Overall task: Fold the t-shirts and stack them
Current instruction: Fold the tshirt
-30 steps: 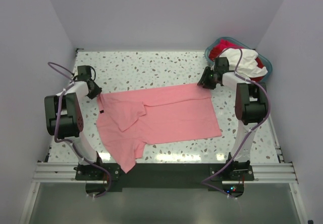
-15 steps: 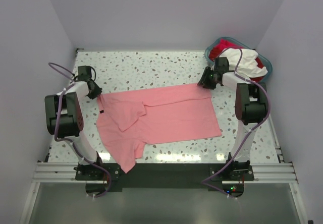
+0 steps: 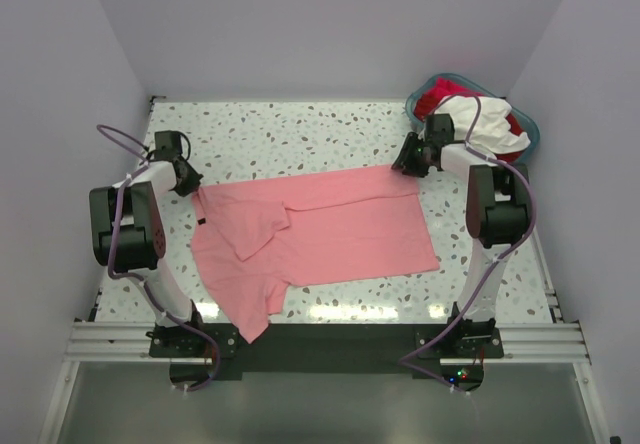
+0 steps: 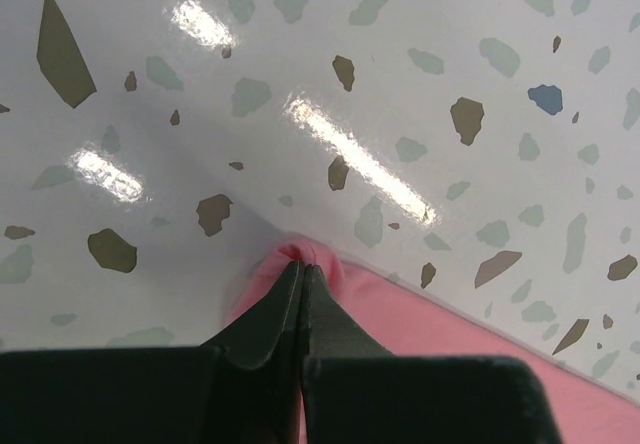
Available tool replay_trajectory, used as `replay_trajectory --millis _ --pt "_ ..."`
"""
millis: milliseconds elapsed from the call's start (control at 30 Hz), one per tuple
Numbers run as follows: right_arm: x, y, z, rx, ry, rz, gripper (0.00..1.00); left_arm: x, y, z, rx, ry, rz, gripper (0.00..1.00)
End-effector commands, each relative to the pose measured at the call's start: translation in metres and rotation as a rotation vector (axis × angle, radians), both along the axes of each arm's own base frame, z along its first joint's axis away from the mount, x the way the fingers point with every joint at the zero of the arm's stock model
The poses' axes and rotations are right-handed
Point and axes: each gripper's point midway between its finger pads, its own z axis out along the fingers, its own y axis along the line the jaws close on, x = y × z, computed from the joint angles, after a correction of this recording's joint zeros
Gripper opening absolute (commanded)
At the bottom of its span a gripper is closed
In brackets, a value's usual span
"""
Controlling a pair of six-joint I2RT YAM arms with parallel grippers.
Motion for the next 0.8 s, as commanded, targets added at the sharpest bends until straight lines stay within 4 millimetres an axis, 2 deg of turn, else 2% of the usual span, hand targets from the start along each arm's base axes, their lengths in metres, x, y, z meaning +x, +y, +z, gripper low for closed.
replay_trajectory --millis 0,200,433,667,733,767 --pt "-0.014 -0.028 -0.014 -0.086 0.051 -0.055 0.45 0.015 0.016 0.014 0.048 -0.047 0.038 0.00" --pt "-0.016 -0.042 -0.015 -0.092 0.059 -0.103 0.45 0.013 0.035 0.018 0.058 -0.060 0.093 0.00" --pt "-0.008 -0.038 -0.021 -0.068 0.063 -0.087 0.45 0.021 0.025 0.001 0.005 -0.057 0.051 0.00" --pt "0.017 -0.037 -0.027 -0.057 0.046 -0.092 0.45 0.057 0.018 -0.002 -0.049 -0.114 0.006 0.00" --pt "0.030 -0.038 -0.023 -0.056 0.022 -0.097 0.45 0.074 0.017 0.007 -0.052 -0.155 -0.008 0.00" --pt "0.033 -0.037 -0.030 -0.056 0.031 -0.097 0.45 0.082 0.018 0.010 -0.049 -0.174 -0.012 0.00"
